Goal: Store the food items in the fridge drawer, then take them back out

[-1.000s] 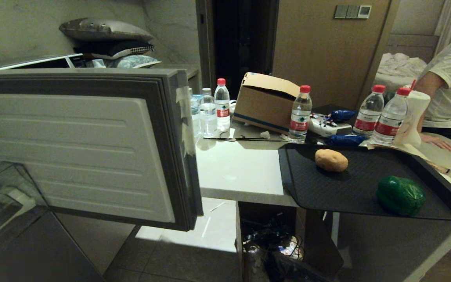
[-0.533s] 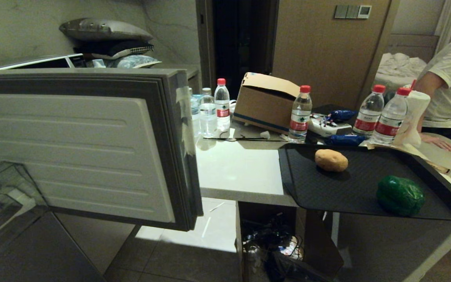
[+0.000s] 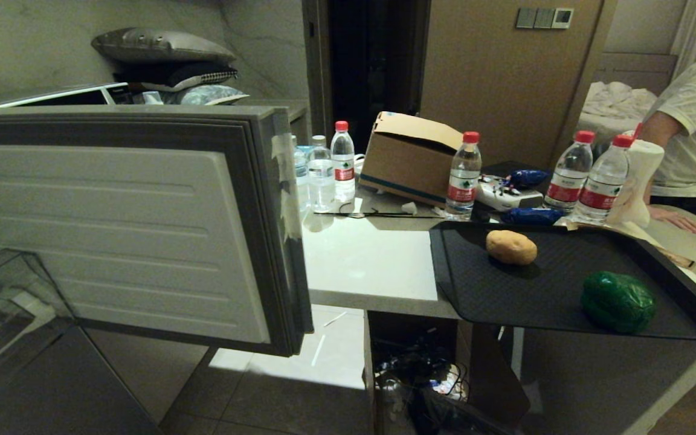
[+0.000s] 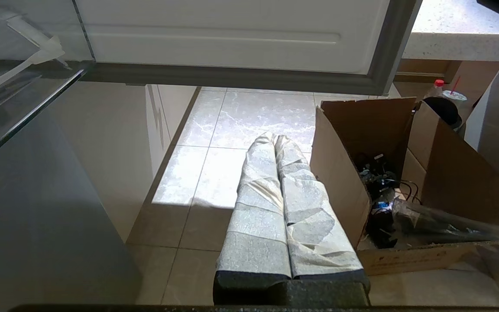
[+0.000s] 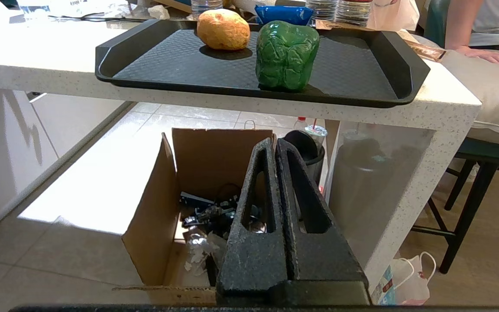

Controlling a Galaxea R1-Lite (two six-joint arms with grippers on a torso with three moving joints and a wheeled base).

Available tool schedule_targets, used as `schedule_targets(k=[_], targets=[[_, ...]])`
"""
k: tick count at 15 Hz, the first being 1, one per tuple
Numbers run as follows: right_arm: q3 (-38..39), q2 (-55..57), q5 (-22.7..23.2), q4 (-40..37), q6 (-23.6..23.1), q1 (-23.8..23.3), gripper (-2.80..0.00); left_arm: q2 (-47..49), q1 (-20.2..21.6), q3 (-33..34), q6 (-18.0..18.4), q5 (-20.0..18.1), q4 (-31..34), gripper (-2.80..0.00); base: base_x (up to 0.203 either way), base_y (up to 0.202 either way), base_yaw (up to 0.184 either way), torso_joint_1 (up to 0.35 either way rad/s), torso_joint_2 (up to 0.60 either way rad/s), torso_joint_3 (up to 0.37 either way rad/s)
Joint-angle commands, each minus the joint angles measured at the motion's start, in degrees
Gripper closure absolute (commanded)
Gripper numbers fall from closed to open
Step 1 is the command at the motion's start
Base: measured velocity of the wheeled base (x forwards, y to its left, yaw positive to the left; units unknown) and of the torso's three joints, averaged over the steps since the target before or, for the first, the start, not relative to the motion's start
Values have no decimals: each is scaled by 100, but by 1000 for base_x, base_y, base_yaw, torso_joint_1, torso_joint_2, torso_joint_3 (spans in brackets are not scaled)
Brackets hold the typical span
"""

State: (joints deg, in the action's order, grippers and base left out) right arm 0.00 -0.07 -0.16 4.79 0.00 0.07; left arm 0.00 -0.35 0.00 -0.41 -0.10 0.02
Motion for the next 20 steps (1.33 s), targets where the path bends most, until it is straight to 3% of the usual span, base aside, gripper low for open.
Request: schedule_targets(k=[1,20], targets=[[176,-1,-2,4,0,1,0,9,0,0,-2,1,-2,0,0,0,0,0,0,0],[176,-1,6,4,0,1,0,9,0,0,-2,9,1,0,0,0,0,0,0,0]])
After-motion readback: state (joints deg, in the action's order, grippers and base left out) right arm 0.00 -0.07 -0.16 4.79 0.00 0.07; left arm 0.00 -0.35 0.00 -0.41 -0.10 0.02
